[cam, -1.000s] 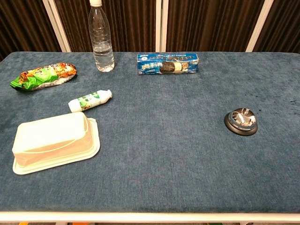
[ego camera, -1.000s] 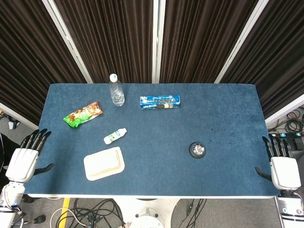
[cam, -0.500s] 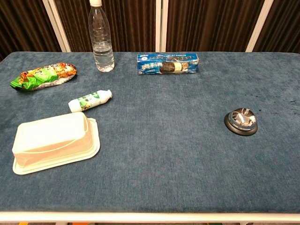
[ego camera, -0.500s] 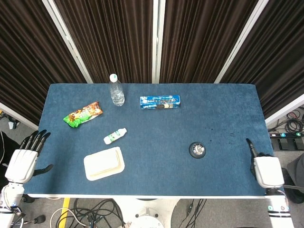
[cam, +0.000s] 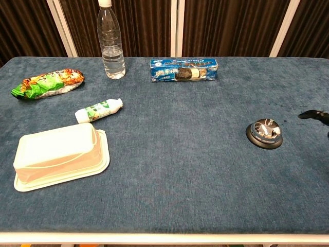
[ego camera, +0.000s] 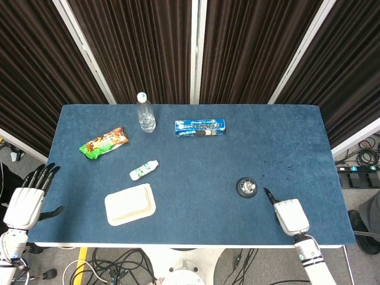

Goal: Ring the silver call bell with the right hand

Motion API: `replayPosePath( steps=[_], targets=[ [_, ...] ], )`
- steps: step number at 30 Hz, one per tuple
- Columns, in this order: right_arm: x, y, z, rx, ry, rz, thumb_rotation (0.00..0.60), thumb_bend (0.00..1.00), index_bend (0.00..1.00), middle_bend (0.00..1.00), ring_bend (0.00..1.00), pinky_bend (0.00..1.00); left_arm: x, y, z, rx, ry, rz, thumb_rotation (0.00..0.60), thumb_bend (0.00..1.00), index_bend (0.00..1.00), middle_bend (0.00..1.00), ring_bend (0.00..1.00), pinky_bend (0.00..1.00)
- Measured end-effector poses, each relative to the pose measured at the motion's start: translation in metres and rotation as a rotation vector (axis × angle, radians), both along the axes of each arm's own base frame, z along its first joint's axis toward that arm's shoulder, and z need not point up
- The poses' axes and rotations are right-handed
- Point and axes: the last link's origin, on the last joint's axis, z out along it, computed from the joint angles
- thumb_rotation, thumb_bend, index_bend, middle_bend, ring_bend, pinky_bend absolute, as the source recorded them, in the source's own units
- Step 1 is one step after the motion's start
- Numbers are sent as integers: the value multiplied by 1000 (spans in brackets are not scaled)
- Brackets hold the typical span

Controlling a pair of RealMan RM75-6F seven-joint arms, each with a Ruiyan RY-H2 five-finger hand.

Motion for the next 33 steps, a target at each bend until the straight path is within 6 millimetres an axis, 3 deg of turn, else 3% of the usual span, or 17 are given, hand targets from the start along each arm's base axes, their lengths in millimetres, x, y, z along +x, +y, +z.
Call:
replayPosePath(
  steps=[13, 22, 33],
  targets=[
    [14, -23, -17, 38, 2, -7, 600, 1000, 87, 914, 837, 776, -7, 0, 6, 12, 1, 16, 600, 20, 66, 36, 0, 155],
    [20, -27, -27, 52, 14, 8, 600, 1000, 87, 913, 837, 776, -12, -1, 11, 23, -1, 25, 600, 20, 66, 36, 0, 155],
    [9, -28, -37, 94, 53, -39, 600, 1000, 82, 913, 837, 776, -13, -1, 11, 22, -3, 28, 600, 20, 66, 36, 0, 155]
  ],
)
